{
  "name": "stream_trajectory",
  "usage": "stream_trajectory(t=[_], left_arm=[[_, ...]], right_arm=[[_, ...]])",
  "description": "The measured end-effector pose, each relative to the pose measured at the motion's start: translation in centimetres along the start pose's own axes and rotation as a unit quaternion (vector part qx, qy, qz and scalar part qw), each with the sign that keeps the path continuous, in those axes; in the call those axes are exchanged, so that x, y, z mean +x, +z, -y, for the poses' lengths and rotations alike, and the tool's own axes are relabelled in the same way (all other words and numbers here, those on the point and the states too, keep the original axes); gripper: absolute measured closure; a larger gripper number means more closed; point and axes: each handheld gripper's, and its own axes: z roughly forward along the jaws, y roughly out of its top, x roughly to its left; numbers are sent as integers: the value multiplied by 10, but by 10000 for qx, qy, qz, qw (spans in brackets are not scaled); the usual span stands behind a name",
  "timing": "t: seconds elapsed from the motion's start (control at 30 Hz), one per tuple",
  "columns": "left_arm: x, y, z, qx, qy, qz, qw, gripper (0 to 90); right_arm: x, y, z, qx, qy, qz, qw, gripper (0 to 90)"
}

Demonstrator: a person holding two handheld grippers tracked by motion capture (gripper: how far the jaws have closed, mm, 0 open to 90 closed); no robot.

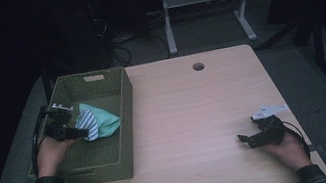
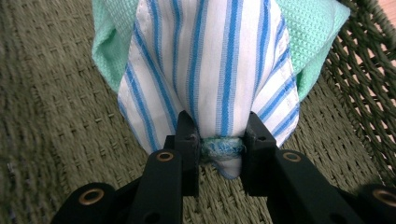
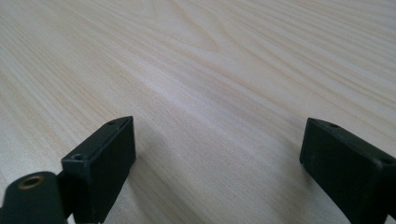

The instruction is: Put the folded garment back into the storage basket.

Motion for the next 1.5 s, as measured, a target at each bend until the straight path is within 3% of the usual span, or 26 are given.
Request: stream_trajectory(t=[0.7, 0.97, 1.13, 1.37, 1.5], left_arm=[[6, 26, 9, 392, -118, -46, 9992, 698], [5, 34, 10, 587, -72, -188, 9981, 652], [4, 37, 10, 640, -24, -252, 9976, 500], [2, 37, 10, 492, 67, -382, 9980, 272], [1, 35, 9, 307, 140, -357, 9988, 213]], right_arm=[[0, 0, 0, -1, -10, 0, 10000, 100], [0, 0, 0, -5, -10, 1, 10000, 100], [0, 0, 0, -4, -7, 0, 10000, 100], [0, 0, 0, 1, -7, -1, 10000, 100], [0, 0, 0, -2, -1, 2, 10000, 100]])
